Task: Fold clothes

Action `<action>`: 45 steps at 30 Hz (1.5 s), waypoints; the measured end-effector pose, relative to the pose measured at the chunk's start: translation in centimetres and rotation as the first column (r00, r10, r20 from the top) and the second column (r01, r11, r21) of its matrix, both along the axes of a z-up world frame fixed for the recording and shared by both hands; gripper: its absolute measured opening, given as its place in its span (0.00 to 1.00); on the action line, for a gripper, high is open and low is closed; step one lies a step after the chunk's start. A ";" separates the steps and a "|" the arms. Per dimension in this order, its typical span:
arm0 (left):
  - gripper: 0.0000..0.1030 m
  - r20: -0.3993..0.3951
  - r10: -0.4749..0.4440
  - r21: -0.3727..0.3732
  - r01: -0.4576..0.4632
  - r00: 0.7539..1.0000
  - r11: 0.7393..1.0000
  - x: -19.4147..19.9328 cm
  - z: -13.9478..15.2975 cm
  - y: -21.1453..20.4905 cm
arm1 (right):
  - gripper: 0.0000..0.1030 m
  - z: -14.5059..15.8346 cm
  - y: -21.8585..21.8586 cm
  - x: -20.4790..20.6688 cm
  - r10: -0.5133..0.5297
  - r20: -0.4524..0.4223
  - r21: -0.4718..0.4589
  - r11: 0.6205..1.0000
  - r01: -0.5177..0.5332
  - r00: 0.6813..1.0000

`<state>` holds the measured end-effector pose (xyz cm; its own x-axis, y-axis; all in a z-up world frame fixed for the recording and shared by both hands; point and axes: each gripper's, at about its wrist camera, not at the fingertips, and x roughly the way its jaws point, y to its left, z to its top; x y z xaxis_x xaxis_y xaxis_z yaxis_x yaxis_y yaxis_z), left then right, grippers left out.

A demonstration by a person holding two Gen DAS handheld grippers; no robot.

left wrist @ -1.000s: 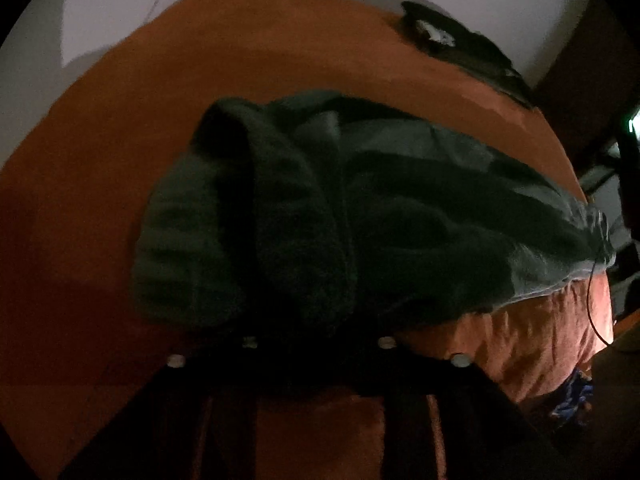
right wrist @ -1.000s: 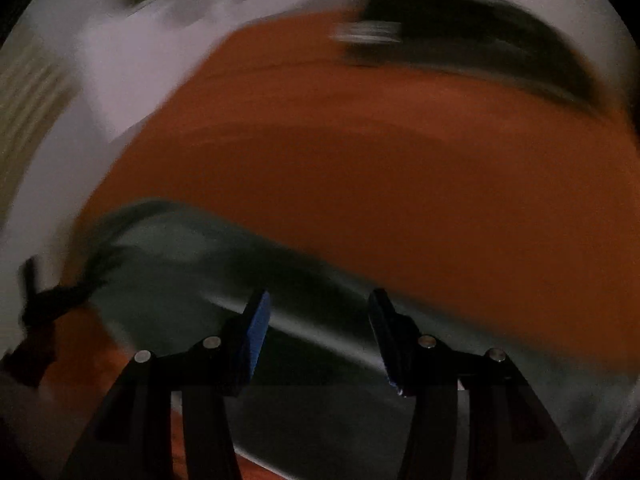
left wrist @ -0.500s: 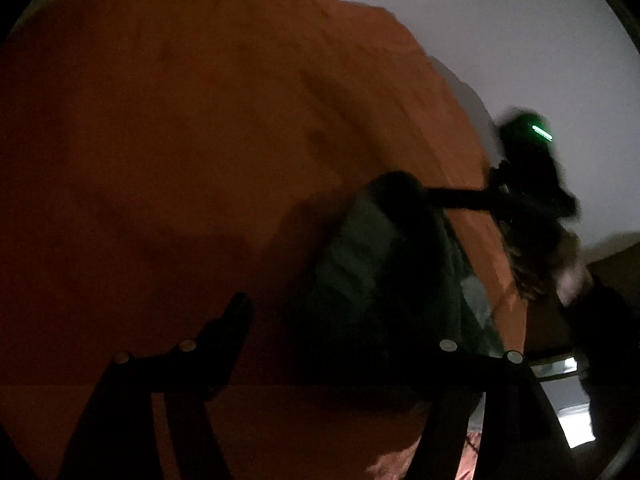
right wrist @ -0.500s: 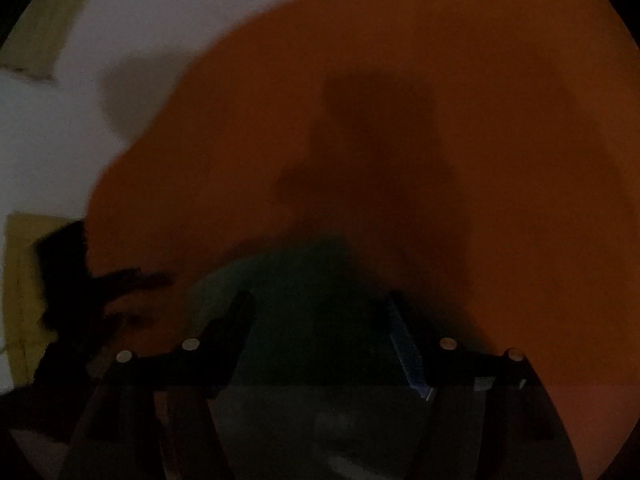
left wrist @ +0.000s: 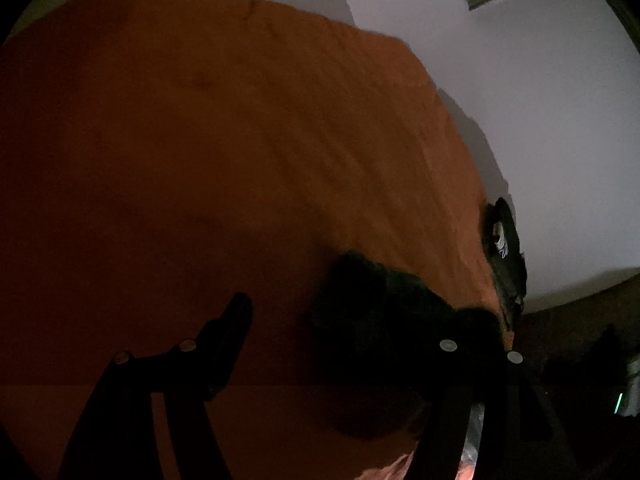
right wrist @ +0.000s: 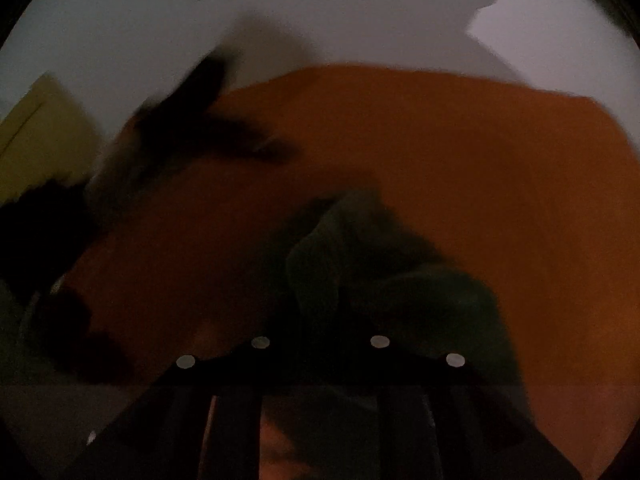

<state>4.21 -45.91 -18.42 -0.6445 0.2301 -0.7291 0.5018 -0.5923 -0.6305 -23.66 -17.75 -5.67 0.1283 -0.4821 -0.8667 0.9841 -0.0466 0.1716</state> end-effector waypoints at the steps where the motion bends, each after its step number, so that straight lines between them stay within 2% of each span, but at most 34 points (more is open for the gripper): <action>1: 0.67 0.017 -0.043 -0.009 0.043 0.999 0.999 -1.4 0.0 0.7 | 0.15 -0.8 0.4 0.9 0.017 0.006 0.018 1.000 -0.017 1.000; 4: 0.67 0.066 -0.155 -0.027 0.157 0.986 0.987 -4.8 0.2 2.5 | 0.15 -2.6 1.5 1.6 0.010 0.023 0.037 0.999 -0.011 1.000; 6: 0.67 0.120 -0.246 -0.032 0.251 0.962 0.967 -8.1 -0.3 4.1 | 0.15 -2.7 0.9 1.0 -0.028 0.054 0.026 0.999 0.026 0.998; 8: 0.67 0.196 -0.277 -0.062 0.294 0.941 0.954 -10.5 -1.5 5.0 | 0.15 -2.1 0.8 -0.2 -0.060 0.079 0.008 0.998 0.059 0.995; 9: 0.54 0.223 -0.282 -0.069 0.304 0.933 0.950 -11.6 -2.2 5.3 | 0.15 -1.7 0.9 -0.8 -0.072 0.087 -0.001 0.997 0.072 0.994; 10: 0.32 0.251 -0.286 -0.076 0.313 0.925 0.947 -12.7 -2.9 5.7 | 0.15 -1.4 0.9 -1.4 -0.081 0.091 -0.007 0.997 0.082 0.993; 11: 0.30 0.269 -0.286 -0.086 0.318 0.920 0.944 -13.6 -3.4 5.9 | 0.15 -1.1 1.0 -1.9 -0.090 0.096 -0.013 0.996 0.092 0.991; 12: 0.13 0.205 -0.256 -0.126 0.285 0.945 0.950 -13.5 -1.9 5.9 | 0.15 -0.9 1.1 -2.4 -0.100 0.101 -0.019 0.995 0.102 0.990; 14: 0.11 0.071 -0.199 -0.200 0.210 0.977 0.957 -13.1 1.0 5.9 | 0.15 -0.5 1.6 -2.5 -0.118 0.118 -0.029 0.992 0.122 0.986; 15: 0.11 -0.005 -0.172 -0.233 0.167 0.985 0.958 -12.9 2.6 5.9 | 0.15 -0.7 1.9 -2.3 -0.125 0.126 -0.031 0.991 0.130 0.984; 16: 0.12 -0.129 -0.149 -0.269 0.110 0.980 0.957 -12.2 4.7 5.5 | 0.15 -1.0 2.1 -1.7 -0.128 0.132 -0.027 0.991 0.132 0.983; 17: 0.12 -0.172 -0.138 -0.297 0.082 0.975 0.951 -12.4 5.7 5.1 | 0.15 -1.5 2.3 -1.3 -0.129 0.138 -0.021 0.991 0.133 0.982; 19: 0.08 -0.089 -0.132 -0.344 0.094 0.987 0.934 -14.8 4.1 4.9 | 0.15 -2.6 3.0 0.0 -0.127 0.149 -0.007 0.992 0.129 0.981; 20: 0.08 -0.043 -0.128 -0.364 0.104 0.991 0.926 -16.0 3.2 4.8 | 0.15 -3.0 3.1 0.0 -0.125 0.149 -0.003 0.992 0.127 0.981; 22: 0.11 0.101 -0.138 -0.340 0.164 0.985 0.926 -18.9 -0.6 4.5 | 0.15 -3.6 3.0 -0.4 -0.127 0.145 0.001 0.992 0.128 0.981; 26: 0.14 0.080 -0.020 -0.229 0.037 0.997 0.973 -16.2 -0.9 1.6 | 0.15 -3.1 2.8 -2.6 -0.164 0.163 -0.017 0.985 0.169 0.973; 27: 0.16 0.077 0.011 -0.200 0.005 0.997 0.980 -15.6 -1.0 0.9 | 0.15 -2.5 2.8 -3.9 -0.176 0.163 -0.033 0.982 0.184 0.971; 28: 0.23 0.072 0.041 -0.178 -0.027 0.997 0.984 -14.8 -1.0 0.3 | 0.15 -1.9 3.1 -5.1 -0.188 0.160 -0.052 0.979 0.199 0.969; 29: 0.27 0.034 0.066 -0.213 -0.058 0.997 0.975 -13.1 0.4 0.2 | 0.15 -1.1 3.4 -6.0 -0.197 0.153 -0.075 0.975 0.210 0.968; 30: 0.39 -0.029 0.039 -0.266 -0.045 0.999 0.963 -11.4 2.5 0.8 | 0.15 -0.4 2.9 -6.8 -0.201 0.148 -0.094 0.972 0.217 0.968; 31: 0.54 -0.052 -0.033 -0.310 0.015 0.998 0.951 -10.6 3.7 1.7 | 0.15 0.4 2.6 -7.3 -0.205 0.144 -0.114 0.968 0.222 0.968; 32: 0.58 -0.044 -0.143 -0.368 0.117 0.989 0.923 -10.3 4.6 4.1 | 0.15 1.3 2.3 -7.6 -0.208 0.136 -0.136 0.965 0.226 0.969; 34: 0.60 -0.009 -0.345 -0.470 0.301 0.938 0.830 -9.7 6.3 8.8 | 0.15 3.2 1.4 -8.9 -0.211 0.113 -0.179 0.957 0.229 0.971; 37: 0.60 0.021 -0.393 -0.489 0.353 0.919 0.798 -8.7 4.9 11.2 | 0.15 4.5 -2.3 -11.8 -0.215 0.070 -0.165 0.960 0.224 0.974; 40: 0.61 0.052 -0.440 -0.507 0.403 0.897 0.762 -7.6 3.6 13.6 | 0.16 3.0 -7.9 -15.3 -0.262 0.008 -0.087 0.961 0.262 0.965; 42: 0.61 0.073 -0.469 -0.517 0.436 0.880 0.737 -6.9 2.8 15.2 | 0.36 1.0 -10.5 -18.6 -0.355 -0.014 -0.010 0.935 0.355 0.935; 43: 0.61 0.083 -0.481 -0.520 0.450 0.873 0.726 -6.7 2.3 15.9 | 0.37 0.4 -10.8 -19.8 -0.387 -0.001 0.013 0.922 0.387 0.922; 44: 0.61 0.090 -0.476 -0.506 0.451 0.875 0.735 -7.2 1.5 15.7 | 0.38 0.4 -10.3 -20.5 -0.402 0.030 0.005 0.916 0.402 0.915; 45: 0.61 0.094 -0.475 -0.475 0.458 0.875 0.751 -7.8 0.6 15.5 | 0.47 0.3 -9.8 -21.2 -0.417 0.061 -0.002 0.909 0.418 0.907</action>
<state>-3.61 -30.42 -17.79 -0.5714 0.1439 -0.8079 0.0700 -0.9724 -0.2227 -44.87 -27.58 -5.35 -0.0378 -0.5149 -0.8564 0.8638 -0.4477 0.2310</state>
